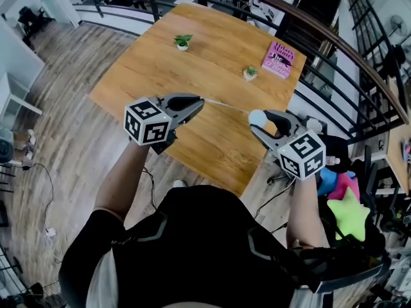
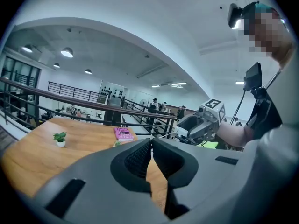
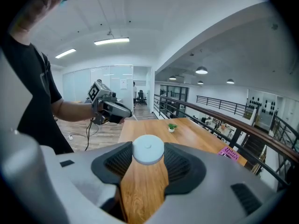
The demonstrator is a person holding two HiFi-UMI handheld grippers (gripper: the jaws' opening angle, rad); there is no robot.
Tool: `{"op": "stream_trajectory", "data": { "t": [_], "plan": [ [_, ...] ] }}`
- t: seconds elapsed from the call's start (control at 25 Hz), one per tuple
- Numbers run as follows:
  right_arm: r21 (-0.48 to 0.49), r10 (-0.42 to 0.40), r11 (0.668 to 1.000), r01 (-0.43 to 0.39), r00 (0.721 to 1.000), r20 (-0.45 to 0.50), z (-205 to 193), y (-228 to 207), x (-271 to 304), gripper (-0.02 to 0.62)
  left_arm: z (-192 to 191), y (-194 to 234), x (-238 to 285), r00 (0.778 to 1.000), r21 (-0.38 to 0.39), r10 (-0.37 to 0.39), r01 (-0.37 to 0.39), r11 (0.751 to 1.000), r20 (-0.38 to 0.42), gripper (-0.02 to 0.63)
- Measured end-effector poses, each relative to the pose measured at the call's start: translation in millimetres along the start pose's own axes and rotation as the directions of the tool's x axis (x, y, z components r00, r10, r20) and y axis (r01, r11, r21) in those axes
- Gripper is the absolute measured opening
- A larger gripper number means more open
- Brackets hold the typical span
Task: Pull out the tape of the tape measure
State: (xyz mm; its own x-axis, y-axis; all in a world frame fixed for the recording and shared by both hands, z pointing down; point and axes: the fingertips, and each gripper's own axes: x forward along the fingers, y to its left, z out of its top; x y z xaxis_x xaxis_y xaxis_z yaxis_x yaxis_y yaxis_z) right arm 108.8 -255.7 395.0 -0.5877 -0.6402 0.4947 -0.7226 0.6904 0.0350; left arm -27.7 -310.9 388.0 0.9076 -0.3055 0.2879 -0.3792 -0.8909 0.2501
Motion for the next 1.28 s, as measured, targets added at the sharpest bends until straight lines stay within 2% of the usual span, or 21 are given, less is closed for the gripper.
{"op": "stream_trajectory", "data": {
  "t": [0.12, 0.36, 0.52, 0.84, 1.0, 1.16, 1.28],
  "plan": [
    [-0.015, 0.015, 1.000, -0.015, 1.000, -0.004, 0, 3, 5, 0.222, -3, 7, -4, 1.000, -0.028, 0.024, -0.024, 0.999, -0.010, 0.040],
    [0.004, -0.017, 1.000, 0.017, 1.000, -0.023, -7, -10, 4, 0.222, -6, 33, -21, 0.994, -0.128, 0.111, -0.110, 0.986, -0.003, 0.037],
    [0.016, -0.005, 1.000, 0.005, 1.000, -0.015, -6, -12, 2, 0.222, -9, 42, -34, 0.992, -0.184, 0.123, -0.125, 0.975, -0.024, 0.037],
    [0.034, 0.024, 0.999, -0.024, 1.000, 0.003, -6, -10, 3, 0.222, -11, 45, -39, 0.992, -0.205, 0.121, -0.123, 0.971, -0.019, 0.037],
    [0.033, -0.020, 0.999, 0.020, 1.000, -0.019, -11, -20, 1, 0.222, -16, 57, -46, 0.982, -0.194, 0.187, -0.189, 0.963, -0.031, 0.038],
    [0.045, -0.041, 0.998, 0.042, 0.999, -0.030, -18, -29, -5, 0.222, -17, 69, -55, 0.977, -0.215, 0.211, -0.212, 0.953, -0.029, 0.037],
    [0.065, -0.036, 0.997, 0.038, 0.999, -0.020, -19, -31, -8, 0.222, -15, 73, -59, 0.979, -0.246, 0.205, -0.201, 0.948, -0.013, 0.037]
  ]
}}
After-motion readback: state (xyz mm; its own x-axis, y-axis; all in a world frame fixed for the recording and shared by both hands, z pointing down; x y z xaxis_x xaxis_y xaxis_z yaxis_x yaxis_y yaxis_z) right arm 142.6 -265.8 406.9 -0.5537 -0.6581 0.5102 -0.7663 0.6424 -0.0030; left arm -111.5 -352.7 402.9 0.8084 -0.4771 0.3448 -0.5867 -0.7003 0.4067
